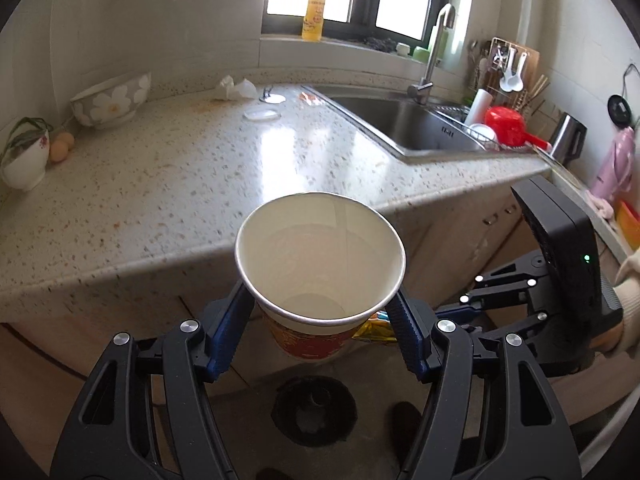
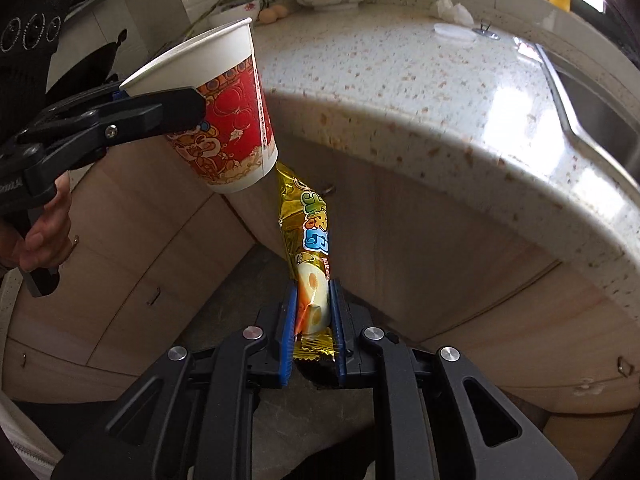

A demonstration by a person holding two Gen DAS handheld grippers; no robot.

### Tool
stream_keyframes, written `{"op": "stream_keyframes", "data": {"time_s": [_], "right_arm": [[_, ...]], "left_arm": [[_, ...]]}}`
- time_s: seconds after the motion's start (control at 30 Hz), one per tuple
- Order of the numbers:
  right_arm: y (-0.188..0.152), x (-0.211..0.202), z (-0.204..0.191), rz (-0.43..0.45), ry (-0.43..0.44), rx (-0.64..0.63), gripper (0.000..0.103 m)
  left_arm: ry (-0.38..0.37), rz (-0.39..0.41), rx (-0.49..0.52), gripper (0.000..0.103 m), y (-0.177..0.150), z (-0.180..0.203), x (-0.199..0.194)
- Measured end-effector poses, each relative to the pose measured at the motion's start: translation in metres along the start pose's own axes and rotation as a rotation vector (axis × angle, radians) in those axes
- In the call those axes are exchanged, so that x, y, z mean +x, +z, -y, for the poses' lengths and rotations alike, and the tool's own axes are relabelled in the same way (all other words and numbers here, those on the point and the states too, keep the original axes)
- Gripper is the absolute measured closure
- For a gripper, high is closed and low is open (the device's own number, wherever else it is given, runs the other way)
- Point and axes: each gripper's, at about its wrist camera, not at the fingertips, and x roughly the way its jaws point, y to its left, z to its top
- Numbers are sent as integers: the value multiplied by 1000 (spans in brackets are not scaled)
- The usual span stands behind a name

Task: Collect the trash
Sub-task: 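Carry the paper cup and snack wrapper down toward the floor bin, then open the left tool over the bin while the right tool releases the wrapper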

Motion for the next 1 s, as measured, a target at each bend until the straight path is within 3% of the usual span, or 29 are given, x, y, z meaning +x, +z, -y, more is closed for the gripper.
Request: {"op": "stream_keyframes", "data": {"time_s": [0.33, 0.5, 0.77, 1.0], "right_arm": [[-42, 93, 0, -169, -2, -12, 90], [-68, 148, 4, -254, 7, 19, 90], [-91, 216, 22, -312, -10, 106, 88], [-108, 239, 34, -334, 4, 172, 84]], "left_arm": [[-56, -128, 52, 39, -94, 9, 78], [-91, -150, 85, 39, -125, 13, 105], [-47, -198, 74, 39, -179, 6, 154], [-19, -231, 61, 39, -214, -4, 184]]}}
